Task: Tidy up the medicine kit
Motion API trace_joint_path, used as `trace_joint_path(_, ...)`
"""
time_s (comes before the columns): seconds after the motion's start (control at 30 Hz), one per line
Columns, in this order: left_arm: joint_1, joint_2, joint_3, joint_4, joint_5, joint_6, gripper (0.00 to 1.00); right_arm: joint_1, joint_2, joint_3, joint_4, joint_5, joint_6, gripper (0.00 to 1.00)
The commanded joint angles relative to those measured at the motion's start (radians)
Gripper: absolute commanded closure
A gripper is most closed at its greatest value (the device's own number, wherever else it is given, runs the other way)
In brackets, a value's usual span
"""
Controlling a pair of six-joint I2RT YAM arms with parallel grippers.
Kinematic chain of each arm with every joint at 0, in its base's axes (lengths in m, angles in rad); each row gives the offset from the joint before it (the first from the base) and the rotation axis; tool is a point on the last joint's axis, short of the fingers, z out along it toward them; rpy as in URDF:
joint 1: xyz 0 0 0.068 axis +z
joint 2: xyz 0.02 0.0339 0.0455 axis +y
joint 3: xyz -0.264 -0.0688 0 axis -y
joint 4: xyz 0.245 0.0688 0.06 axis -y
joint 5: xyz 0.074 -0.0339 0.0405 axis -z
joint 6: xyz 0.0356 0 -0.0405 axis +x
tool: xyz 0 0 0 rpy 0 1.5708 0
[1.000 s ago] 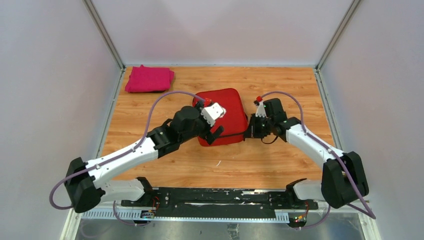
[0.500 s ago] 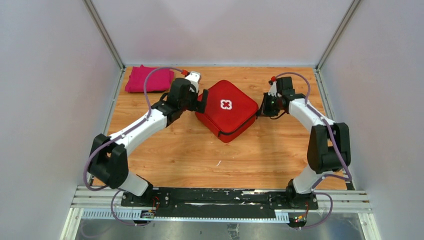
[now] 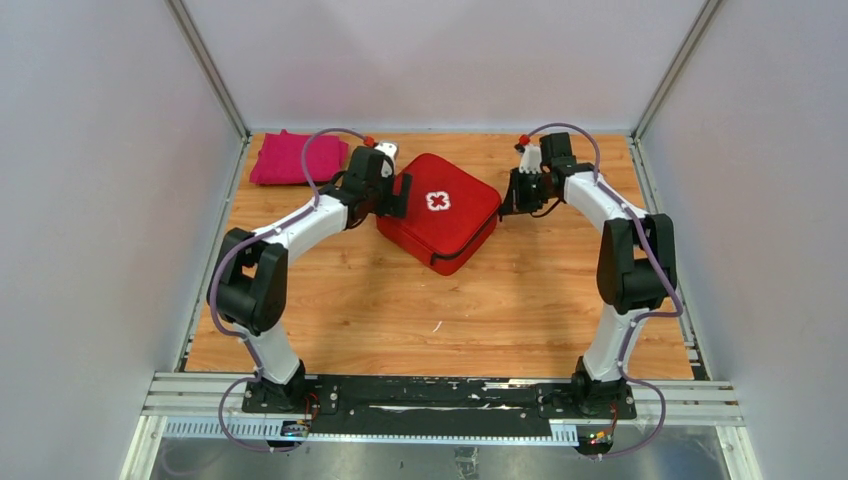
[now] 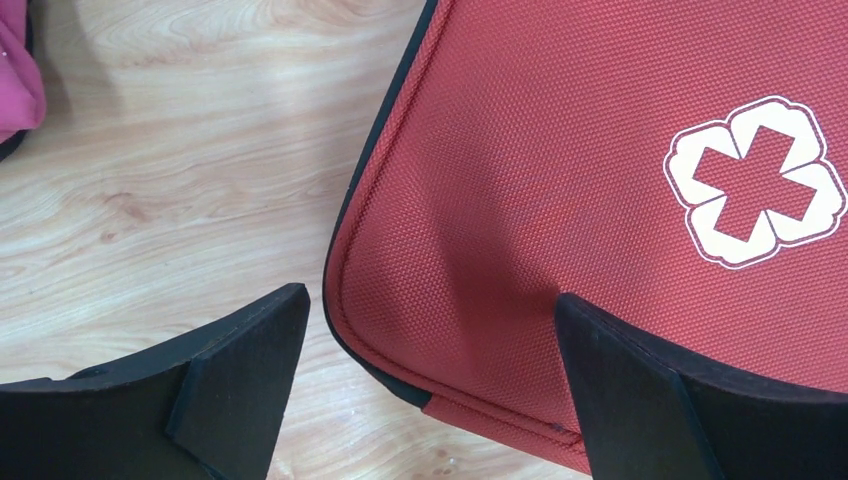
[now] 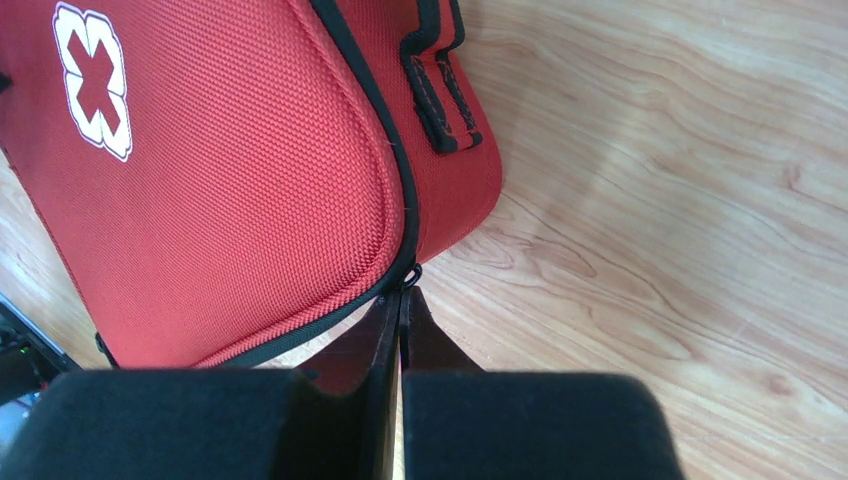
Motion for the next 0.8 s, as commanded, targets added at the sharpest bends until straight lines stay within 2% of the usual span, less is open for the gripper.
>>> trace_joint_path(0.0, 0.008, 0.005, 0.012, -0.053, -0.022, -0.008, 0.02, 0.061, 0.042, 0.048, -0.093, -0.046, -0.087, 1.00)
trace_joint_path(0.2, 0.008, -0.050, 0.011, -0.170, 0.048, -0.070, 0.06, 0.136, 0.075, 0.118, -0.154, -0.010, -0.150, 1.00)
trace_joint_path(0.43, 0.008, -0.269, -0.215, -0.144, 0.160, -0.159, 0.08, 0.168, 0.108, 0.184, -0.175, 0.001, -0.175, 1.00)
trace_joint_path(0.5, 0.007, -0.328, -0.275, -0.150, 0.155, -0.166, 0.08, 0.170, 0.116, 0.192, -0.179, 0.001, -0.178, 1.00)
trace_joint_path(0.77, -0.004, -0.502, -0.295, -0.269, -0.155, -0.103, 0.04, 0.172, 0.115, 0.168, -0.196, 0.042, -0.186, 1.00)
